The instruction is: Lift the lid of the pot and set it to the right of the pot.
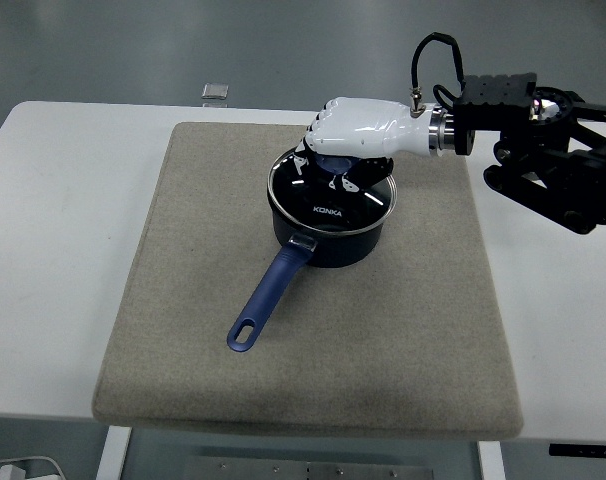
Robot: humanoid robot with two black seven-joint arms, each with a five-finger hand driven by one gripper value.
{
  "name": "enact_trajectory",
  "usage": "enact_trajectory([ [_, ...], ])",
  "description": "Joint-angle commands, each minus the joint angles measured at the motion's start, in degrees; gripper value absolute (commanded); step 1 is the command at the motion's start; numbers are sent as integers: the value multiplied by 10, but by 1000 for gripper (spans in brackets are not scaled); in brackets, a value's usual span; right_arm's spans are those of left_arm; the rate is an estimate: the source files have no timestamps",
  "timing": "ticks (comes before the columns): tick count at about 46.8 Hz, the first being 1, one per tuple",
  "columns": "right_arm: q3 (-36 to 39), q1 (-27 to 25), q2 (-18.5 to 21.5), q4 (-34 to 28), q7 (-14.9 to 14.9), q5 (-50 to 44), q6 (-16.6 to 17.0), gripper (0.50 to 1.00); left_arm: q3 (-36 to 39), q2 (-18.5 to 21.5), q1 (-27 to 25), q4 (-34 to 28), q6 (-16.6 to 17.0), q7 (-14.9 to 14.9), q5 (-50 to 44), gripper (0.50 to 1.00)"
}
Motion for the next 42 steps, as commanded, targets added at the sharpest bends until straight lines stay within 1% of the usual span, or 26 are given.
enact_trajectory([
  [1, 0, -2, 1, 0, 0, 5, -2, 500, 0, 0, 0, 0, 0, 0, 0, 1000],
  [4, 1, -2, 1, 6, 0, 14, -2, 504, 0, 0, 0, 0, 0, 0, 0, 1000],
  [5, 1, -2, 1, 8, 0, 16, -2, 589, 0, 0, 0, 0, 0, 0, 0, 1000],
  [6, 1, -2, 1, 10, 0, 19, -1, 611, 0, 0, 0, 0, 0, 0, 0, 1000],
  [8, 1, -2, 1, 14, 0, 21, -1, 625, 0, 0, 0, 0, 0, 0, 0, 1000],
  [12, 1, -2, 1, 14, 0, 21, -1, 682, 0, 0, 0, 0, 0, 0, 0, 1000],
  [14, 1, -2, 1, 14, 0, 22, -1, 688, 0, 0, 0, 0, 0, 0, 0, 1000],
  [17, 1, -1, 0, 14, 0, 22, -1, 725, 0, 0, 0, 0, 0, 0, 0, 1000],
  [18, 1, -1, 0, 14, 0, 22, -1, 748, 0, 0, 0, 0, 0, 0, 0, 1000],
  [19, 1, -1, 0, 14, 0, 22, -1, 780, 0, 0, 0, 0, 0, 0, 0, 1000],
  [20, 0, -1, 0, 14, 0, 22, -1, 801, 0, 0, 0, 0, 0, 0, 0, 1000],
  [21, 0, -1, -1, 14, 0, 22, 0, 809, 0, 0, 0, 0, 0, 0, 0, 1000],
  [32, -5, 2, -7, 14, 0, 21, 4, 817, 0, 0, 0, 0, 0, 0, 0, 1000],
  [42, -15, 27, -17, 14, 0, 17, 9, 815, 0, 0, 0, 0, 0, 0, 0, 1000],
])
